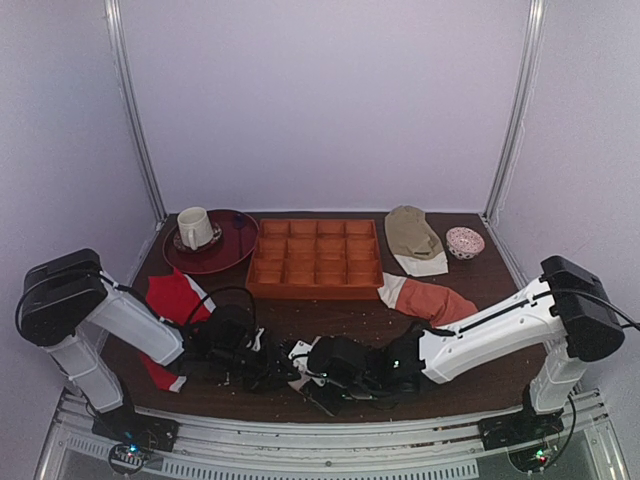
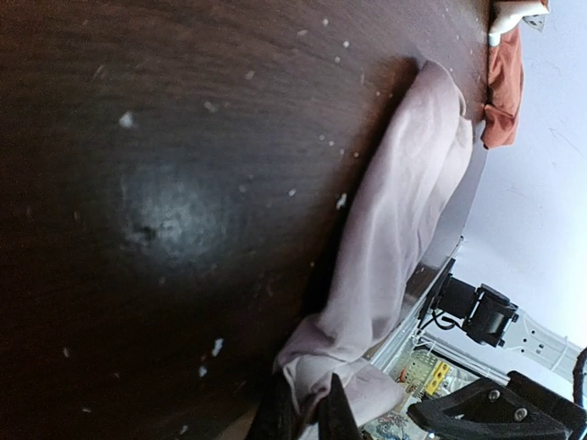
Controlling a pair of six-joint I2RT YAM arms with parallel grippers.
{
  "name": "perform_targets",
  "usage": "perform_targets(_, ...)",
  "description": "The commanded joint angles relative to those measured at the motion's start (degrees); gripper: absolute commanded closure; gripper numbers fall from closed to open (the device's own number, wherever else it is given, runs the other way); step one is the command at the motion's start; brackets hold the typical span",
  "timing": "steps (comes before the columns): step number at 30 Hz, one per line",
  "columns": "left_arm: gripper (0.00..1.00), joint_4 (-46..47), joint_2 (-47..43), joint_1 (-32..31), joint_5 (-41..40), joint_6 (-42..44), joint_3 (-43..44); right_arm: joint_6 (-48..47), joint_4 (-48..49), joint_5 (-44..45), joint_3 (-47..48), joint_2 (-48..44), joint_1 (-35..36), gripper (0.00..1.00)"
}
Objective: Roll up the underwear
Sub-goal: Roll the underwear at the center of the board.
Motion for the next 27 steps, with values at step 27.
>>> perform_targets(27, 1.0, -2.0, 0.6, -0.2, 0.3, 0.5, 0.4, -0.6, 0.8, 2.8, -0.5, 10.1, 2.4, 0.98)
